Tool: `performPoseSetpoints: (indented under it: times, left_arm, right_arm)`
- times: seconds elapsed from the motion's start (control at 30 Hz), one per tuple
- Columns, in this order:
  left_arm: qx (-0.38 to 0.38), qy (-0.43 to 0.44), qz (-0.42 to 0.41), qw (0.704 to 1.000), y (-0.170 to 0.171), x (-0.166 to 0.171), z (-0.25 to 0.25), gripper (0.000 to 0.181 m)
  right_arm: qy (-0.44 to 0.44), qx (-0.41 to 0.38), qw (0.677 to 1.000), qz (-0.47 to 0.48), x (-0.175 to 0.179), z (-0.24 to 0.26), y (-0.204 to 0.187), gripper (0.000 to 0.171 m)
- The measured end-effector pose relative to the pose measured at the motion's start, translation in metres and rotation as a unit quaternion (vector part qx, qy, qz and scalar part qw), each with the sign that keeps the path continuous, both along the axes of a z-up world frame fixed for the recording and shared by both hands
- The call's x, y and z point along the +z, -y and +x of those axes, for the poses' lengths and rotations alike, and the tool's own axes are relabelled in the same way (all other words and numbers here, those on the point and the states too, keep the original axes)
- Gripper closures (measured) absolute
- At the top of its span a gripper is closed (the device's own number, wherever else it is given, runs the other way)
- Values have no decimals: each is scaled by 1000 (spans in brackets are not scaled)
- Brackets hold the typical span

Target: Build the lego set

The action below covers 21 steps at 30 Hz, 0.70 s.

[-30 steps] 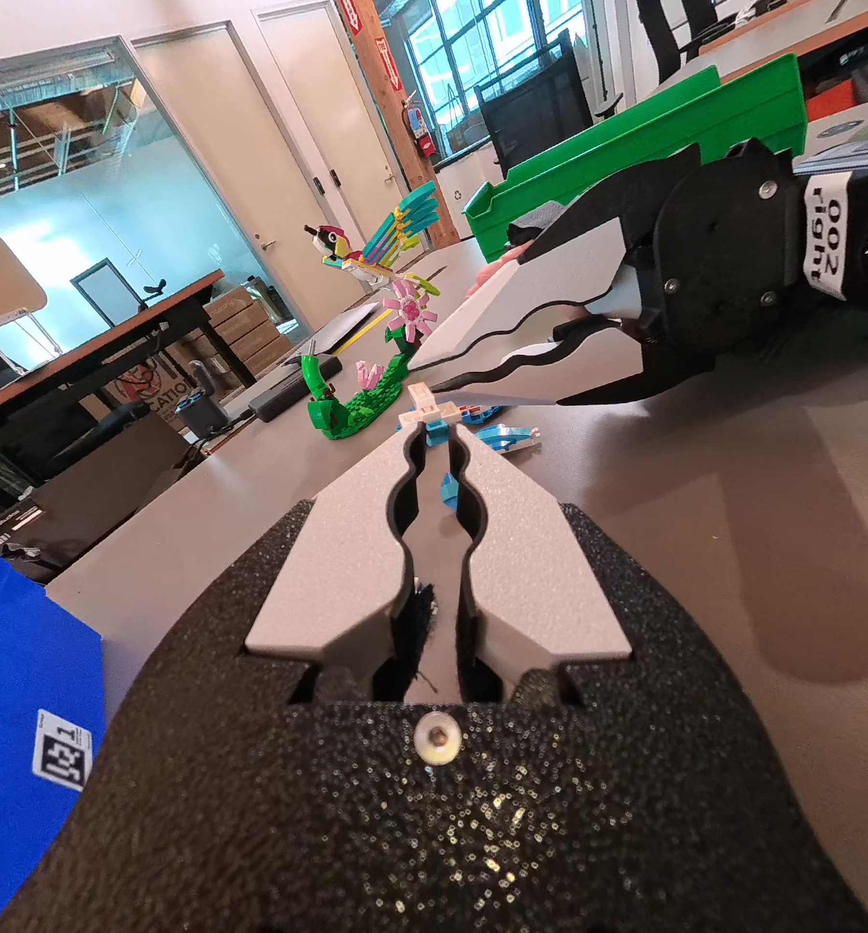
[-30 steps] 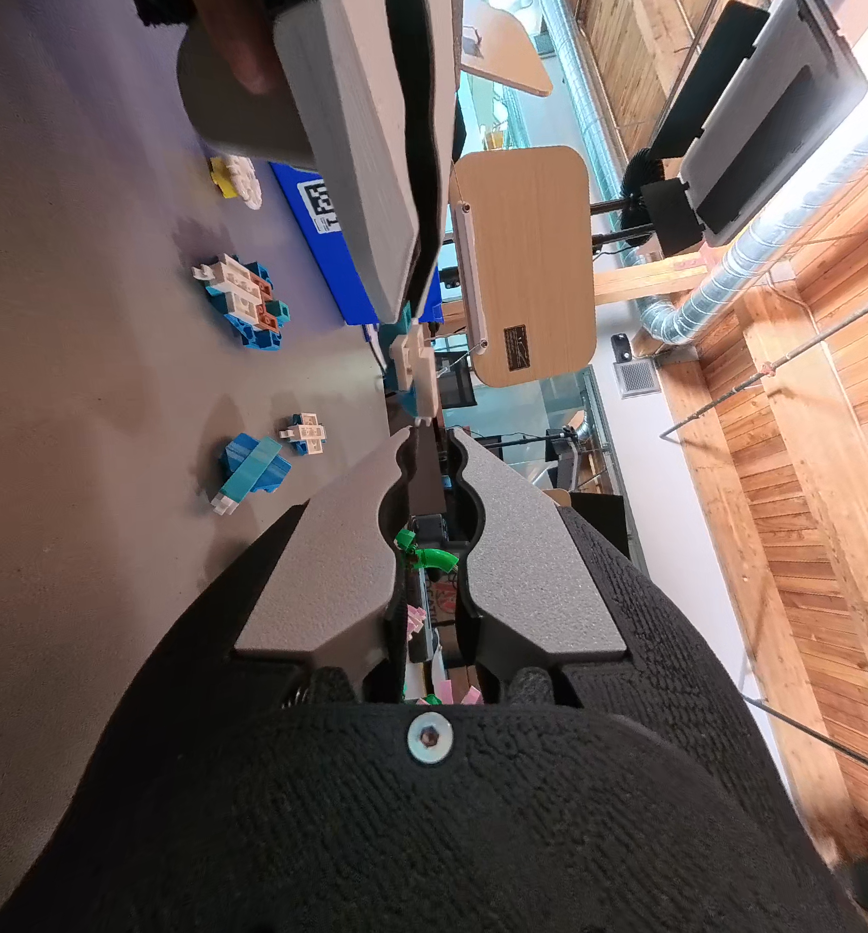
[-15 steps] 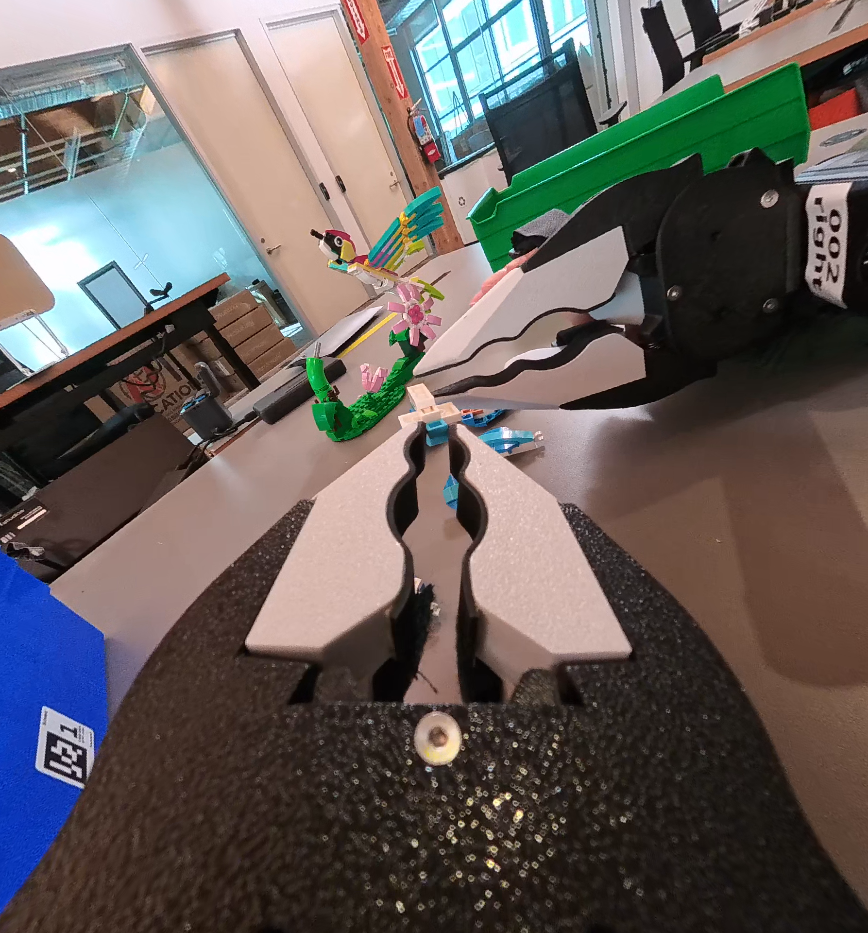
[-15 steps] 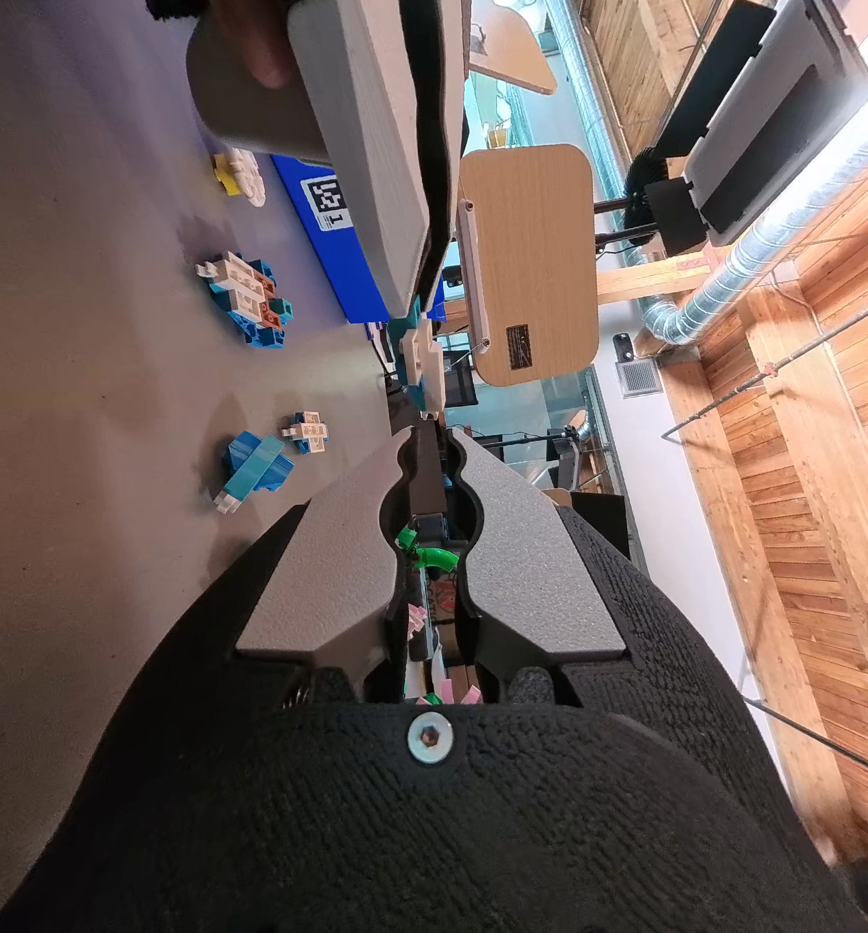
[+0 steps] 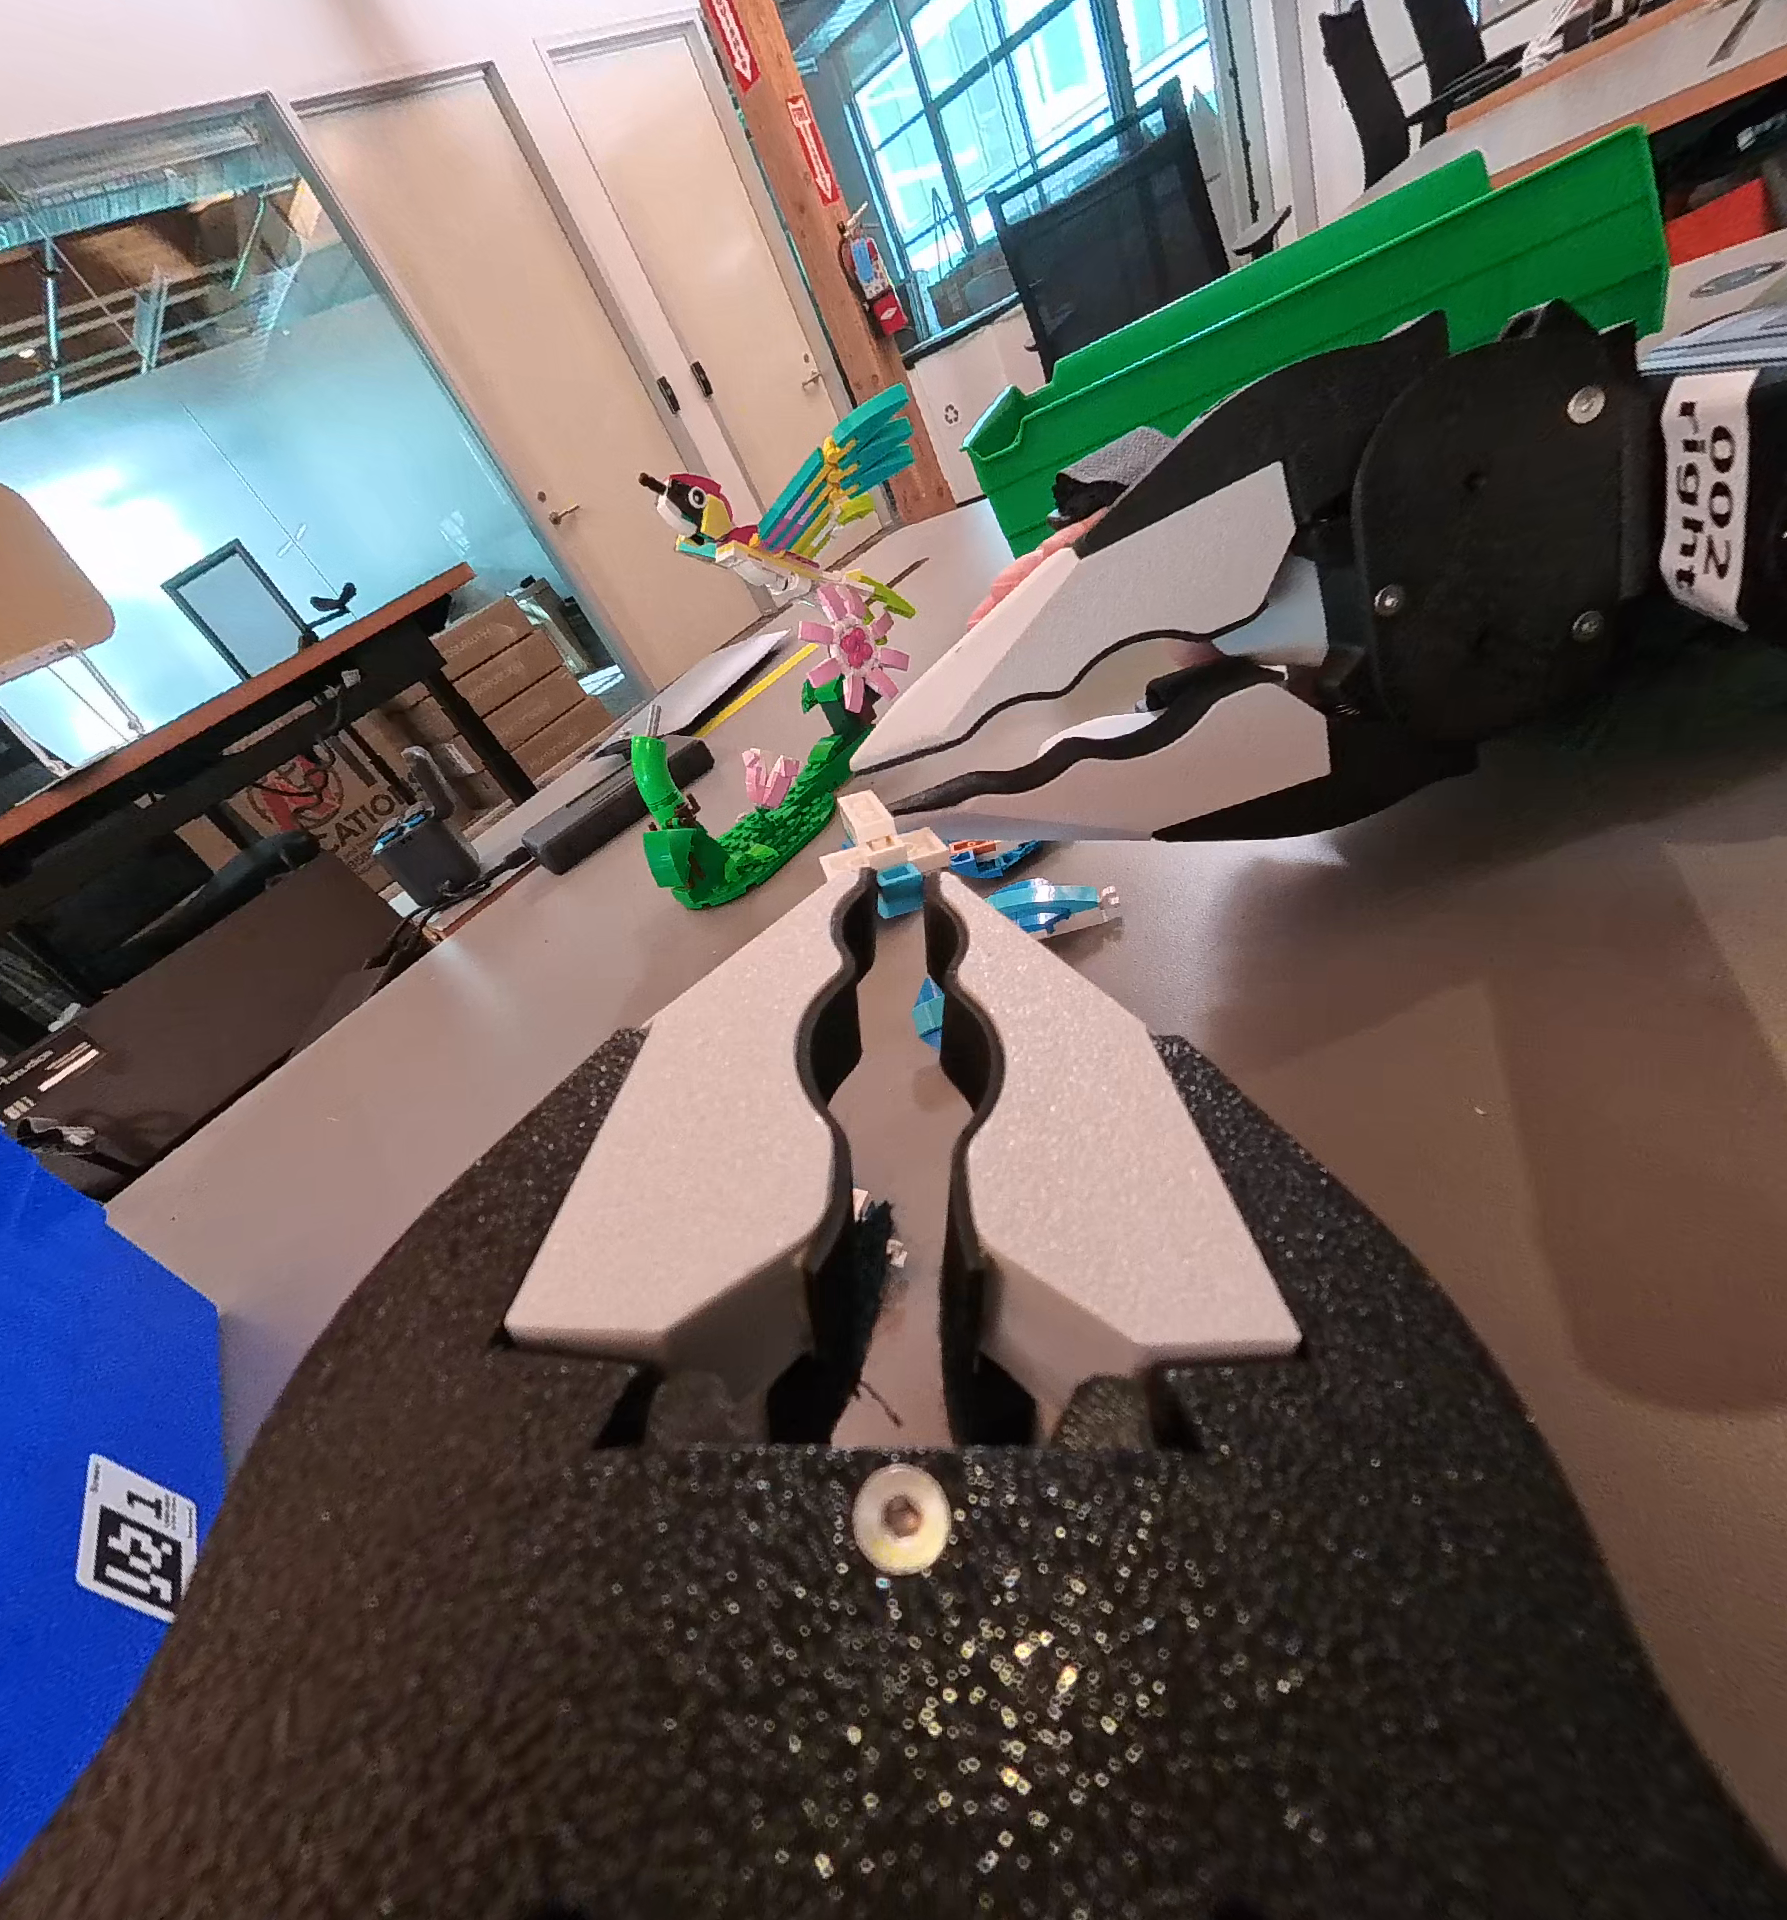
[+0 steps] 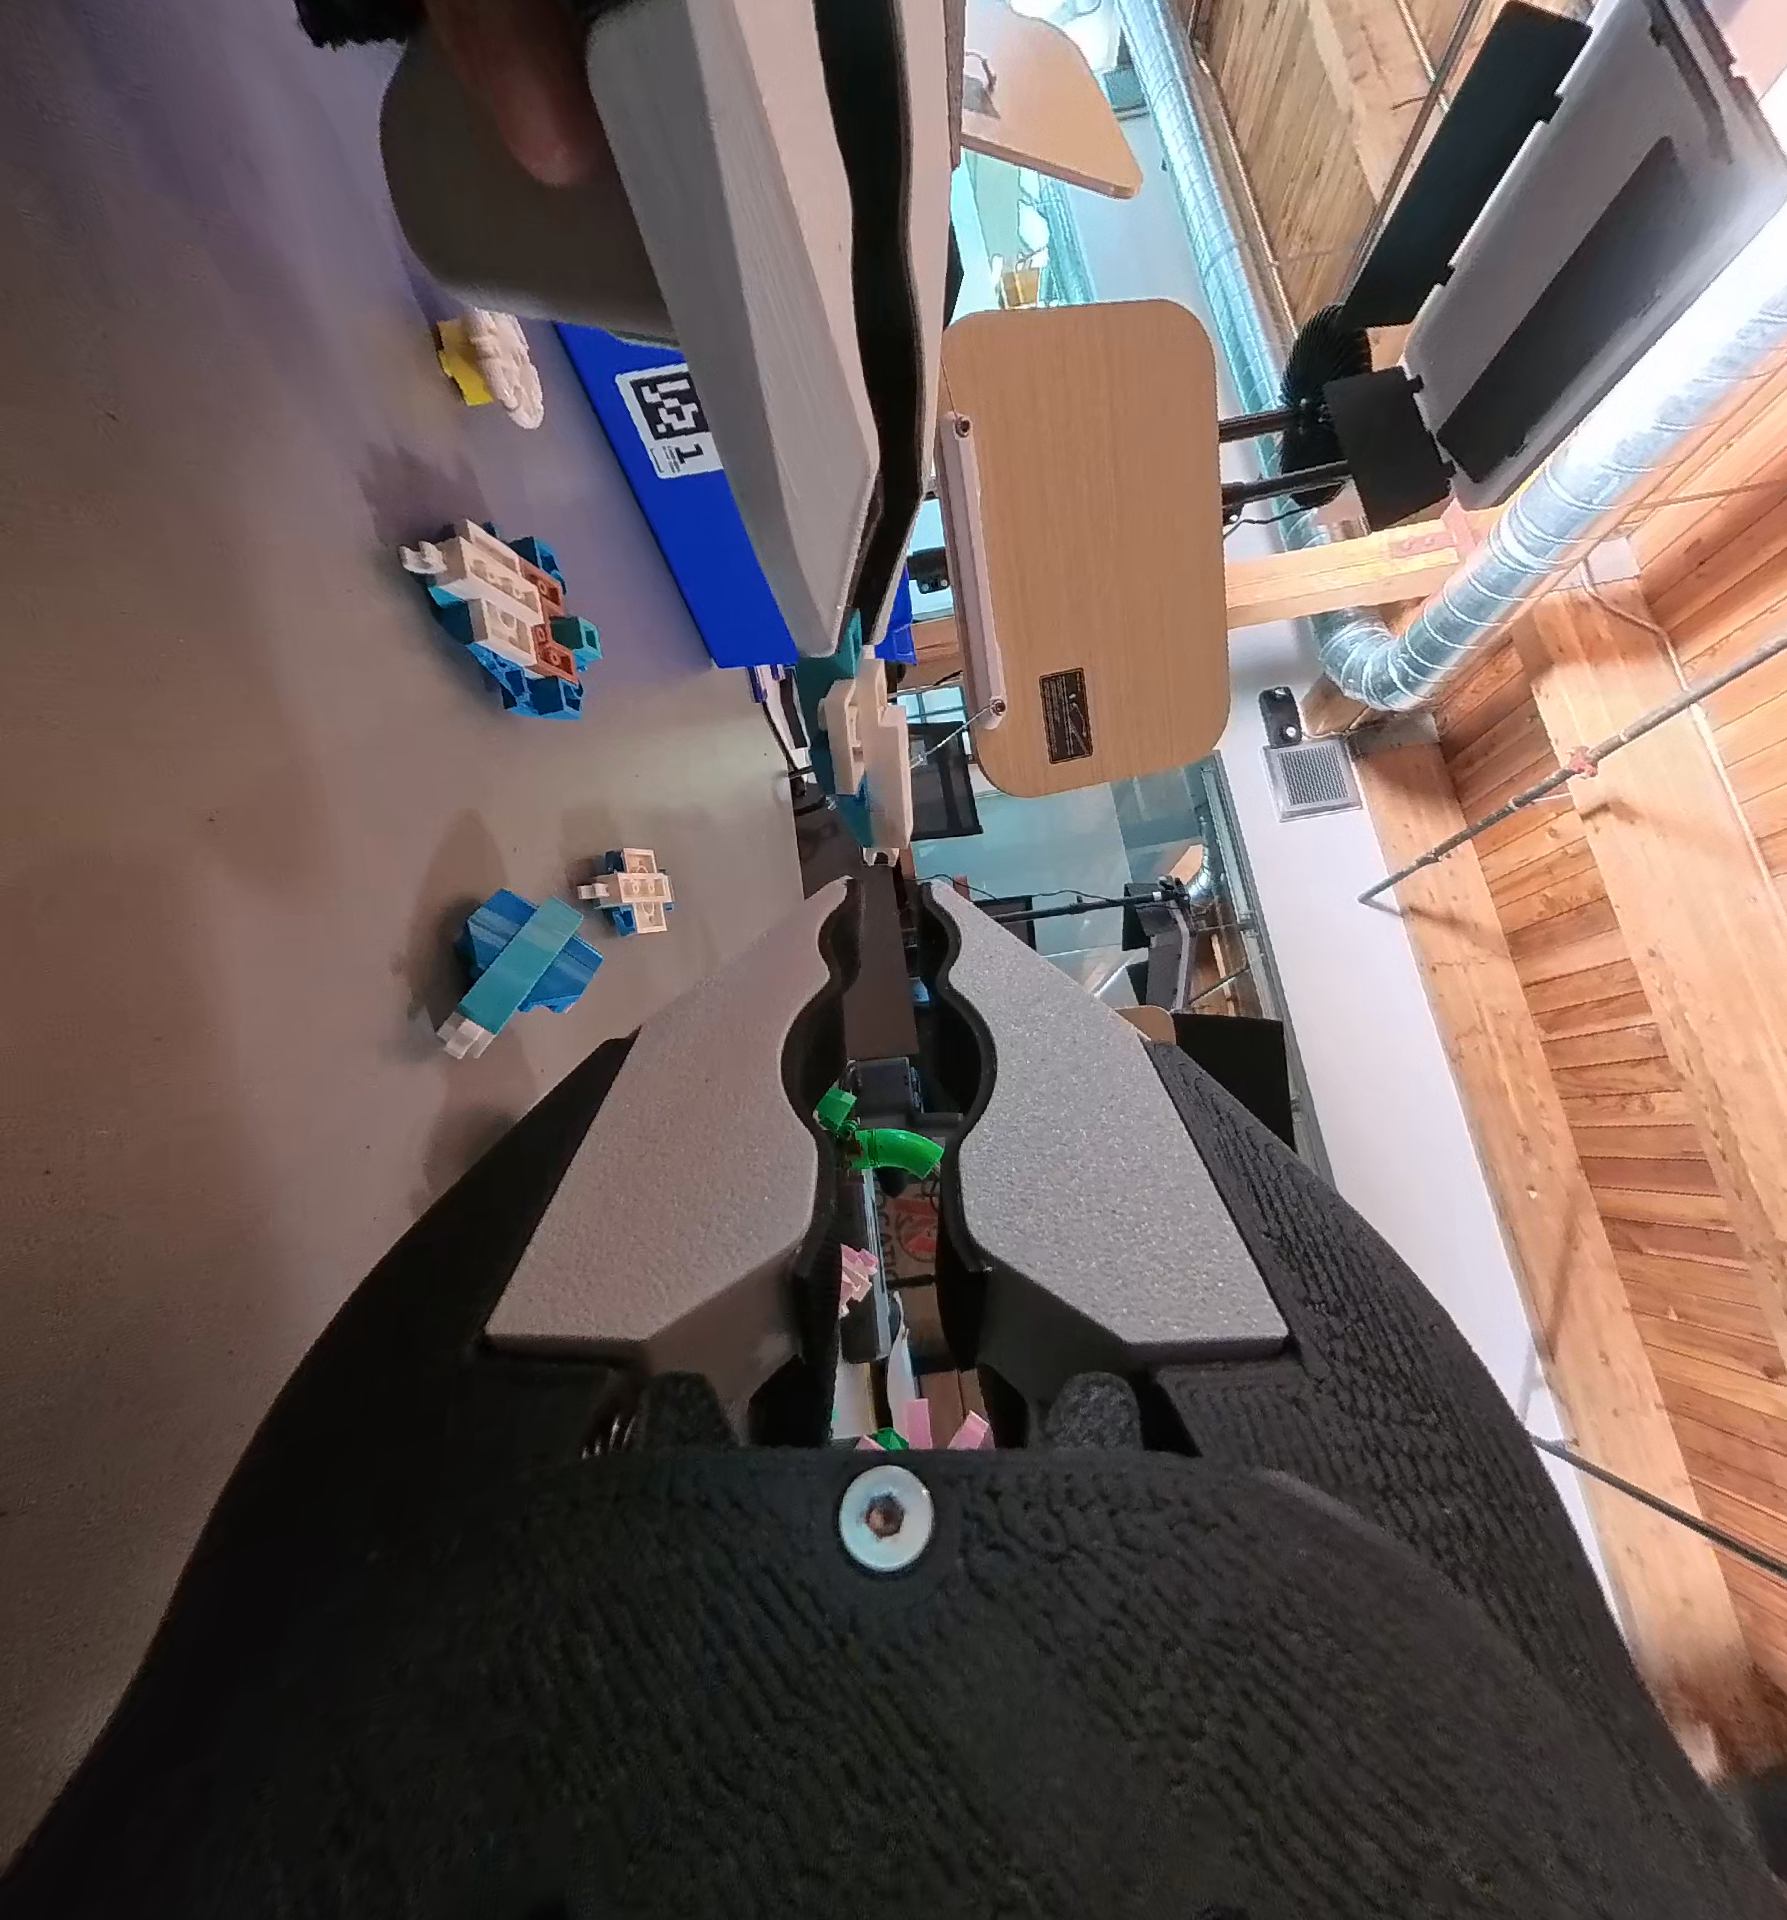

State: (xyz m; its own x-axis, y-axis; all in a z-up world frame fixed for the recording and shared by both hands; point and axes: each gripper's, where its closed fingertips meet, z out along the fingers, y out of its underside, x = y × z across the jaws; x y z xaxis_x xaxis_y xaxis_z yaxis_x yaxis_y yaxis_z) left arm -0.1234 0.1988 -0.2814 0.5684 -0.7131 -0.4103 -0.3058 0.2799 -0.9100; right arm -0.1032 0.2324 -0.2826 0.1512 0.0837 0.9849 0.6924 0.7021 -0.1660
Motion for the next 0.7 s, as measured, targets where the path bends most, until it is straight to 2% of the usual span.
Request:
performPoseSetpoints:
  times: [0.7]
  left_arm:
    - [0,-1,2,1000,0,0,0,177]
  right_arm:
    - [3,0,1000,-1,-1,0,-1,164]
